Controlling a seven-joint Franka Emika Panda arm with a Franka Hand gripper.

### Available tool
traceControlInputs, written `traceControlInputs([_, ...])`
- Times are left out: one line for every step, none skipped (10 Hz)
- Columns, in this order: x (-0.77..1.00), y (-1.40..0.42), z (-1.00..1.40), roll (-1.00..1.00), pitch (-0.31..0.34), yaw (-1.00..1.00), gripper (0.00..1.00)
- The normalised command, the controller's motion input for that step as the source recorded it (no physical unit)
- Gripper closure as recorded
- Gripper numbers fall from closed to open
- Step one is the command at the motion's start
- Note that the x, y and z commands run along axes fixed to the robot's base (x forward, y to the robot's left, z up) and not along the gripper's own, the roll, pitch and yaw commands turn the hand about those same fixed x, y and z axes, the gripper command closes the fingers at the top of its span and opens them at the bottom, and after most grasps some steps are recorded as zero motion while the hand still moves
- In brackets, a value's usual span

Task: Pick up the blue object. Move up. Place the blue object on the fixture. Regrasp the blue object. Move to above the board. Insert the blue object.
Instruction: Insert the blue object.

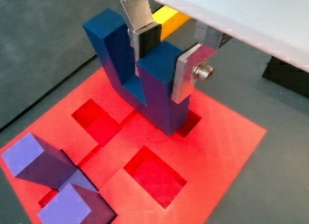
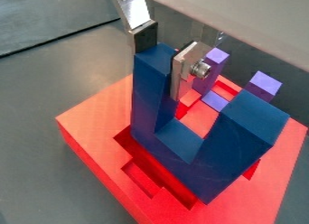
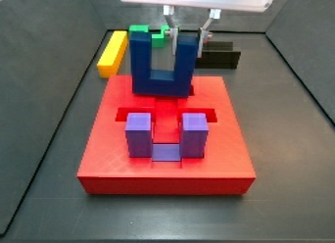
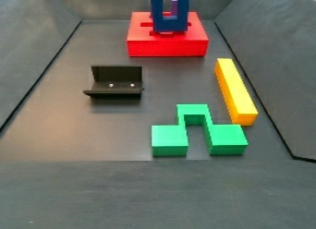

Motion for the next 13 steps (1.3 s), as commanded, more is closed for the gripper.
traceControlInputs([0.12,0.09,-0.13,0.09,-0.011,0.00,1.00])
traceControlInputs([0.00,0.23,-0.01,0.03,-0.021,0.00,1.00])
traceControlInputs([-0.07,0.23,0.00,-0.01,-0.036,0.00,1.00])
traceControlInputs([-0.07,0.08,0.00,-0.04,-0.026,0.00,1.00])
traceControlInputs([-0.12,0.14,0.00,-0.09,-0.064,0.00,1.00])
traceControlInputs([-0.19,0.19,0.05,-0.13,-0.076,0.00,1.00])
traceControlInputs([-0.17,0.14,0.05,-0.13,-0.071,0.00,1.00])
traceControlInputs([-0.15,0.06,0.00,-0.05,-0.059,0.00,1.00])
traceControlInputs([-0.05,0.00,-0.01,0.00,-0.004,0.02,1.00])
traceControlInputs([0.00,0.00,0.00,0.00,0.000,0.03,1.00])
traceControlInputs([0.33,0.00,0.00,0.01,0.000,0.05,1.00])
traceControlInputs([0.19,-0.09,0.02,0.11,-0.119,0.01,1.00])
traceControlInputs([0.19,0.00,0.13,0.11,-0.139,0.03,1.00])
